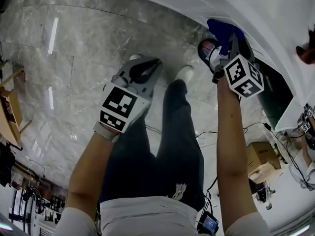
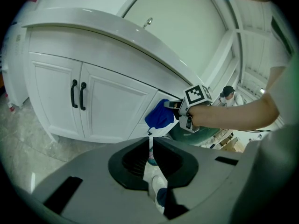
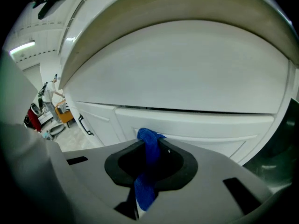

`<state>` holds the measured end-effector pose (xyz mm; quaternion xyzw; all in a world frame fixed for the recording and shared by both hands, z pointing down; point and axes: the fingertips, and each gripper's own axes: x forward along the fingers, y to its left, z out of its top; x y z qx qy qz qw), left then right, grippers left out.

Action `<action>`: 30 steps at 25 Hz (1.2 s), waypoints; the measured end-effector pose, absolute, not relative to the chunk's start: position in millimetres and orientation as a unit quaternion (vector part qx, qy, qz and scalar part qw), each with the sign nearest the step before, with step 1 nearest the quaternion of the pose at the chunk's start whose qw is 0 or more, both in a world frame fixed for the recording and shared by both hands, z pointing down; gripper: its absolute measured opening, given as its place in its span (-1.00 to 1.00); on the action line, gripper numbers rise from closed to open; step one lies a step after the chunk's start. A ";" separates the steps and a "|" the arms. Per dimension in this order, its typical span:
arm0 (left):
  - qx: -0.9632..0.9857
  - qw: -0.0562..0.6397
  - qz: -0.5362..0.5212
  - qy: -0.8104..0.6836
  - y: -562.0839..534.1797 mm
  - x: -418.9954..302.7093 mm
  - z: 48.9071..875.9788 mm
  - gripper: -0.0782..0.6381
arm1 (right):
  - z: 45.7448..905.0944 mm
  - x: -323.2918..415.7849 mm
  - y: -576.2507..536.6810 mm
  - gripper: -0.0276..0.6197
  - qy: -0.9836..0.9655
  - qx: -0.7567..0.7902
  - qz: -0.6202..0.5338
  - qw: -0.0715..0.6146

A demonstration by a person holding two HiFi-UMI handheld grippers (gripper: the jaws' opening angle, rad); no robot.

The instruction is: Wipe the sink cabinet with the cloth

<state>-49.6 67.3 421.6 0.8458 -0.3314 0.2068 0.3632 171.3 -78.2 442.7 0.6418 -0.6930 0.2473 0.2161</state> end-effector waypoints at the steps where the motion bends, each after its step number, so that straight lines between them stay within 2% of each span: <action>1: 0.845 0.364 0.207 -0.333 68.3 -50.8 422.5 -0.75 | 446.8 172.6 -78.9 -0.74 -0.688 0.644 0.258 0.211; 14: 0.834 0.370 0.206 -0.353 73.0 -57.4 423.9 -0.75 | 502.7 184.4 -90.1 -0.74 -0.641 0.669 0.321 0.199; 30: 0.803 0.390 0.202 -0.402 74.6 -55.7 435.5 -0.75 | 556.9 186.5 -88.4 -0.74 -0.651 0.658 0.298 0.234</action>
